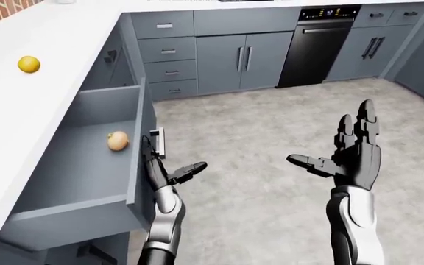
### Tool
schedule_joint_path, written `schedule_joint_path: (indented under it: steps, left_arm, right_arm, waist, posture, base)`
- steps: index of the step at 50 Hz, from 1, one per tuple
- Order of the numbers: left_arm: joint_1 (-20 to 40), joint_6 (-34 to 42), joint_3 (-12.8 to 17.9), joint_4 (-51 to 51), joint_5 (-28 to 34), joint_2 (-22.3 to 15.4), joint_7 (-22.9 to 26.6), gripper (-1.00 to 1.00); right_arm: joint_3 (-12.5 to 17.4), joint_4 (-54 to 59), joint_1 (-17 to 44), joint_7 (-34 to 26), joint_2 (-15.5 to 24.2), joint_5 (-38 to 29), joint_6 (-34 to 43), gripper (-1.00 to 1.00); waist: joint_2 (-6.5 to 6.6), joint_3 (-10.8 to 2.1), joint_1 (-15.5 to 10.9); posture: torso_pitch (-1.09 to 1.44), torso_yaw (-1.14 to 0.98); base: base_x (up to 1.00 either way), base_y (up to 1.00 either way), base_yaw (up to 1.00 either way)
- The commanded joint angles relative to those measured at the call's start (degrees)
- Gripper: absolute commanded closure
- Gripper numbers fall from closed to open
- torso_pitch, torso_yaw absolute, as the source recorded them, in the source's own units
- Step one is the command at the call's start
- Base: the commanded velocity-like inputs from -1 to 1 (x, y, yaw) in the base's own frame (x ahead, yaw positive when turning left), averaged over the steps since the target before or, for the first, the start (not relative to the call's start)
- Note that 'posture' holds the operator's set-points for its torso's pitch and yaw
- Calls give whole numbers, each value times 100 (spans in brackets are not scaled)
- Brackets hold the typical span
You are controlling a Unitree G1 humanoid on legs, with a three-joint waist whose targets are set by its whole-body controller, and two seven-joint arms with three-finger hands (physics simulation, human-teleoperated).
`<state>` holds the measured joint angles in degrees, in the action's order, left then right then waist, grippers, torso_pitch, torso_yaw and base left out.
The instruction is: Close the right drawer.
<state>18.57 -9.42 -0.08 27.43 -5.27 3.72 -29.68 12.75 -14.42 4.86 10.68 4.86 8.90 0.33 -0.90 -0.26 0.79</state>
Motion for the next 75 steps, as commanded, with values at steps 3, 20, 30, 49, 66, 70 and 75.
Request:
schedule_joint_path:
  steps: [3,20,30,49,66,70,75]
  left_arm:
    - [162,9,327,147,-212,-146,-347,-100]
    - [694,-434,554,1374,-562,-383,-409,-100]
    - [946,-709,661,1911,-714,-539,-486,-100]
    - [1429,-922,868,2919,-1028,-783,-1029,-100]
    - [1606,-703,1033,3148,-1612,-971,-1105,-100]
    - [1621,-707,1043,3170,-1614,-1026,-1289,-100]
    - [1662,-733,1108,3248,-1667,-1112,-1440,-100]
  right_arm:
    - [27,-226,105,-10,47,-22,-171,-100]
    - [28,-240,87,-14,45,-48,-186,-100]
    - [34,-241,96,-10,47,-50,-180,-100]
    - [22,-231,86,-30,46,-125,-205,-100]
    - [9,-196,101,-44,48,-131,-208,-100]
    - [12,-207,101,-43,49,-131,-208,-100]
    - [26,-203,106,-43,52,-105,-208,-100]
  waist:
    - [-32,-64,-35]
    - [-4,-63,-4]
    - [6,-64,6]
    - [48,-83,49]
    - [103,-106,30]
    - [115,-107,23]
    - [122,-115,26]
  posture:
    - [0,0]
    - [0,0]
    - [0,0]
    - [0,0]
    - [0,0]
    - [0,0]
    - [0,0]
  base:
    - [0,0,0]
    - [0,0,0]
    - [0,0,0]
    - [0,0,0]
    - [0,0,0]
    - [0,0,0]
    - [0,0,0]
